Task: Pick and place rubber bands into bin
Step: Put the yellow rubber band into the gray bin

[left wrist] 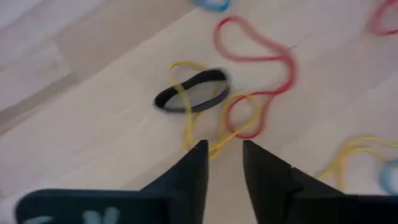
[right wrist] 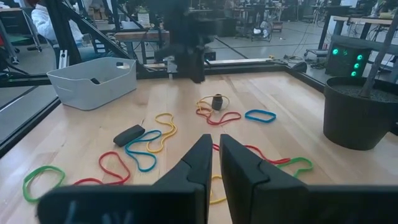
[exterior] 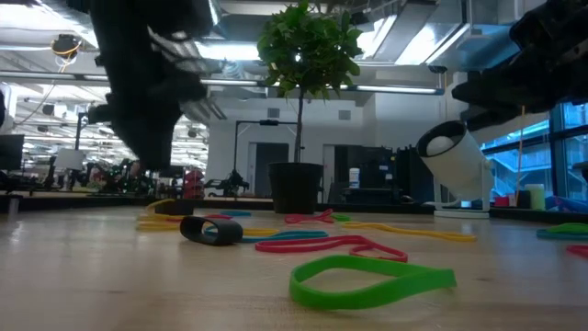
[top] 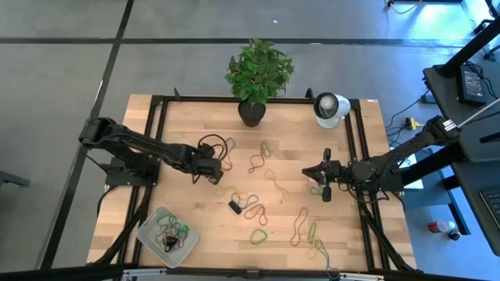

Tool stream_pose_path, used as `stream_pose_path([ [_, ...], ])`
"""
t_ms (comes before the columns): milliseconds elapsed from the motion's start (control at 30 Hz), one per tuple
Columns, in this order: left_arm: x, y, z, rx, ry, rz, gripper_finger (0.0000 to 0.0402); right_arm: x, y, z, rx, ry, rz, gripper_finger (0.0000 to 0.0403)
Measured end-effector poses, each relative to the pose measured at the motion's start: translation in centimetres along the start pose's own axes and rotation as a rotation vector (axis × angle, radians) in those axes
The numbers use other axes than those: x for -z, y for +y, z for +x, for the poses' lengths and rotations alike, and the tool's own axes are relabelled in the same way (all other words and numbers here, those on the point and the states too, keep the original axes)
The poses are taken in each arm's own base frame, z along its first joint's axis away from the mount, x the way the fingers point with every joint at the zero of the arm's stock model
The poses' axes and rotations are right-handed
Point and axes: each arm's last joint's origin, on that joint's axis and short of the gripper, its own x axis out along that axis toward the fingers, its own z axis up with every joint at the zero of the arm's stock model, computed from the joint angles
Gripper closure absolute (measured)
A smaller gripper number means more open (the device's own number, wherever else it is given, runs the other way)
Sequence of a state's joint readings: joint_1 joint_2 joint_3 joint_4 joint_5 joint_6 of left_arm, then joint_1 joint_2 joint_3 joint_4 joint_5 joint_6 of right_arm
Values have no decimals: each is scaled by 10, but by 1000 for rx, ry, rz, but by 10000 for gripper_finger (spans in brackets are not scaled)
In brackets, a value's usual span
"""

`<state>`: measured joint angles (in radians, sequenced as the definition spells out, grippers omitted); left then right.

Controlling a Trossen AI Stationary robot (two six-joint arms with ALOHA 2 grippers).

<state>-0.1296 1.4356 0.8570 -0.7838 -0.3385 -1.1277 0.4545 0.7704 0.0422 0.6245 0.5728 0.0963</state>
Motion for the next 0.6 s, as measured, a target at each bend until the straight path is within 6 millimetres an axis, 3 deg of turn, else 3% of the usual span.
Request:
stream_pose_path([
  [167,3,-6,29,-89,68,-25,262,0,0,0,0,3,2,367],
  [333,6,-6,53,-172,131,-18,262,0,0,0,0,2,2,367],
  [433,6,-8,59,-183,137,-10,302,0,0,0,0,2,2,367],
  [533,7,-7,57,-173,140,30,375,0,0,0,0,2,2,367],
  [600,6,-6,53,-165,136,33,392,0,0,0,0,2,1,367],
])
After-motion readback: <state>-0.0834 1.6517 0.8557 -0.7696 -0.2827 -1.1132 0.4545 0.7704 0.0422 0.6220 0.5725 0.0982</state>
